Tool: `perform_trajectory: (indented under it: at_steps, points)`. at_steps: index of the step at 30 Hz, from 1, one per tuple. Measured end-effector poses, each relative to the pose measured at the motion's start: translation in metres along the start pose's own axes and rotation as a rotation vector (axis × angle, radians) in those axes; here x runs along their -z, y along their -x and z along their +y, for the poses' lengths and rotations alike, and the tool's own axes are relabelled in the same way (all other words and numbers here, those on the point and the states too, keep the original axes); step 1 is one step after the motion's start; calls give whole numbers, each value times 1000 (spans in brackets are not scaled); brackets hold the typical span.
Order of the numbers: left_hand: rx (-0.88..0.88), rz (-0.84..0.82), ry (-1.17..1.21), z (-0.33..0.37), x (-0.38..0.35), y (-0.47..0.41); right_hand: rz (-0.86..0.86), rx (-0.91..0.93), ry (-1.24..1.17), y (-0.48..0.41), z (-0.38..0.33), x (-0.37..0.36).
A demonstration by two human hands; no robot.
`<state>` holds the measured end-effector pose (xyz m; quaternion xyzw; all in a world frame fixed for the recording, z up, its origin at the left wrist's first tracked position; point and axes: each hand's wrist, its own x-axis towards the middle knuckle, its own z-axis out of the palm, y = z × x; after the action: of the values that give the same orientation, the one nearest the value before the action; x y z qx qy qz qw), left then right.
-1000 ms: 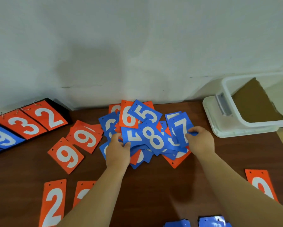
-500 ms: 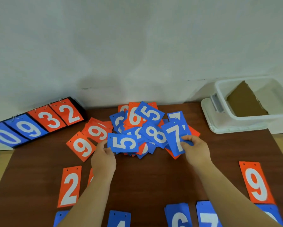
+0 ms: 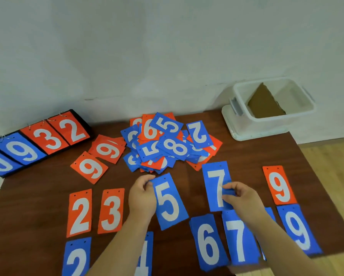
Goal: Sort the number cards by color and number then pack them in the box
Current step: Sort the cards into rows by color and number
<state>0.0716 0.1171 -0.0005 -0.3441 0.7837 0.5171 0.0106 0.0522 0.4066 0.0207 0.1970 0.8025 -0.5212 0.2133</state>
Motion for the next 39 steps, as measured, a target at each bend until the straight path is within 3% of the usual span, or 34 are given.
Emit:
perform_trajectory:
  at_steps: [6, 9, 16, 21, 24, 26, 30, 33, 39]
  points:
    - [-52, -163, -59, 6, -40, 33, 63, -12, 124, 23, 40, 41]
    - [-67, -204, -80, 9, -51, 42, 2, -24, 249, 30, 66, 47]
    - [-78, -236, -170, 4, -67, 73, -127, -40, 697, 38, 121, 36]
    - [-49, -216, -195, -5, -72, 100, -74, 9, 862, 35, 135, 36]
    - [-35, -189, -196, -8, -70, 119, -86, 37, 826, 37, 127, 40]
    - [-4, -164, -189, -9, -67, 131, -115, 78, 669, 39, 114, 38]
    - [62, -76, -71, -23, -64, 153, -416, 104, 292, 49, 77, 18]
    - [124, -51, 44, -37, -61, 169, -559, 189, 328, 62, 65, -5]
    - [127, -115, 44, -51, -45, 160, -456, 194, 386, 62, 65, -41]
